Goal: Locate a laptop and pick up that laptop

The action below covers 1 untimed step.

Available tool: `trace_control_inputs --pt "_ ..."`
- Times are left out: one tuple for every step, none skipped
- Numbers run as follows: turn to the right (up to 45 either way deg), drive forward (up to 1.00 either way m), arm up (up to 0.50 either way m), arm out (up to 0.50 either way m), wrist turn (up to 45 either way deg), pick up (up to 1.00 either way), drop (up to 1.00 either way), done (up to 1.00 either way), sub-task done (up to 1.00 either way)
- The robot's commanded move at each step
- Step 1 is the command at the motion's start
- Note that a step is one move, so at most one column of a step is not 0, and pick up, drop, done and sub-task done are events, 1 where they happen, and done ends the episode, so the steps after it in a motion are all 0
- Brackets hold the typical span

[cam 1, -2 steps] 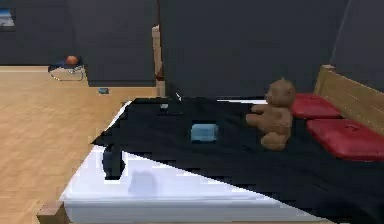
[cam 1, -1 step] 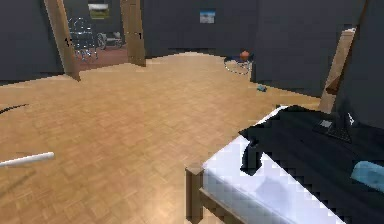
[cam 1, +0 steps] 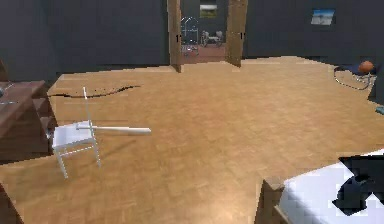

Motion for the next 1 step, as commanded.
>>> trace_control_inputs --pt "0.0 0.55 0.0 0.0 0.0 0.0 0.0 0.0 0.0"
